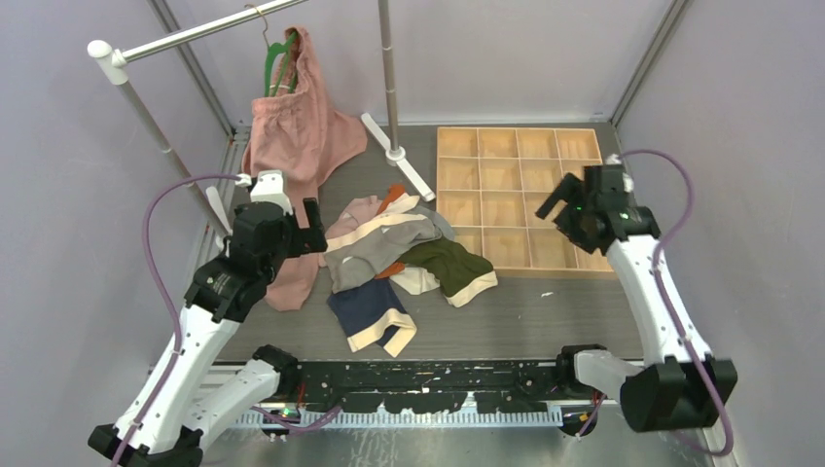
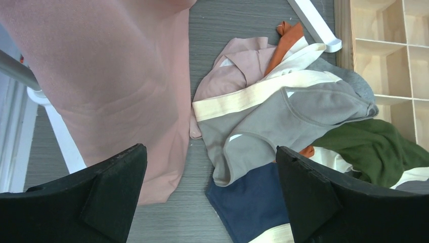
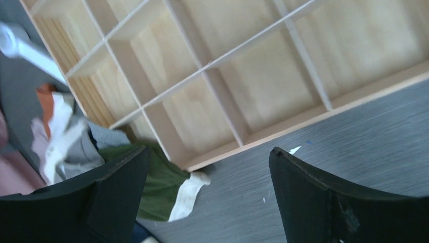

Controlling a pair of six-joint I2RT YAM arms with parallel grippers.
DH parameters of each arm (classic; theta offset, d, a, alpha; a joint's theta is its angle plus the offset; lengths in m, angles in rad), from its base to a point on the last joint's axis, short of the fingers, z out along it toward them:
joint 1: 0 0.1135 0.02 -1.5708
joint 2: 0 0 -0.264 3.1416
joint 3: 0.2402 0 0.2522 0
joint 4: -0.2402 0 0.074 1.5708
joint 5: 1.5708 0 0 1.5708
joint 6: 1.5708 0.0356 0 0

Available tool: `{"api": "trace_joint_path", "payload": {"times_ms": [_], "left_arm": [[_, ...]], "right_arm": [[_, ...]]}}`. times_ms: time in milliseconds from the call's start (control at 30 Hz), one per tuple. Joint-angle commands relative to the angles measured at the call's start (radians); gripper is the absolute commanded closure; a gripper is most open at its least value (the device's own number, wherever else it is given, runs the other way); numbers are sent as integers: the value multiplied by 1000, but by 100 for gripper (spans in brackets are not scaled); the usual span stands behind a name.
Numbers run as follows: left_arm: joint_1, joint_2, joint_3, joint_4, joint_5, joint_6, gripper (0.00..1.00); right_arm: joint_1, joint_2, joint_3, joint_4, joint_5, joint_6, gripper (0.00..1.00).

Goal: Roll the underwear
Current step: Pick up the underwear from the center of the board.

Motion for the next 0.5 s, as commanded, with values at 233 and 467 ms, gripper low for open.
{"api": "trace_joint_path", "payload": {"times_ms": [233, 467], "left_arm": [[69, 26, 2, 46, 151, -11, 0], [73, 36, -3, 47, 178, -6, 0]], "right_arm": [[544, 188, 125, 52, 132, -75, 10], [598, 14, -181, 182, 100, 69, 12]]}}
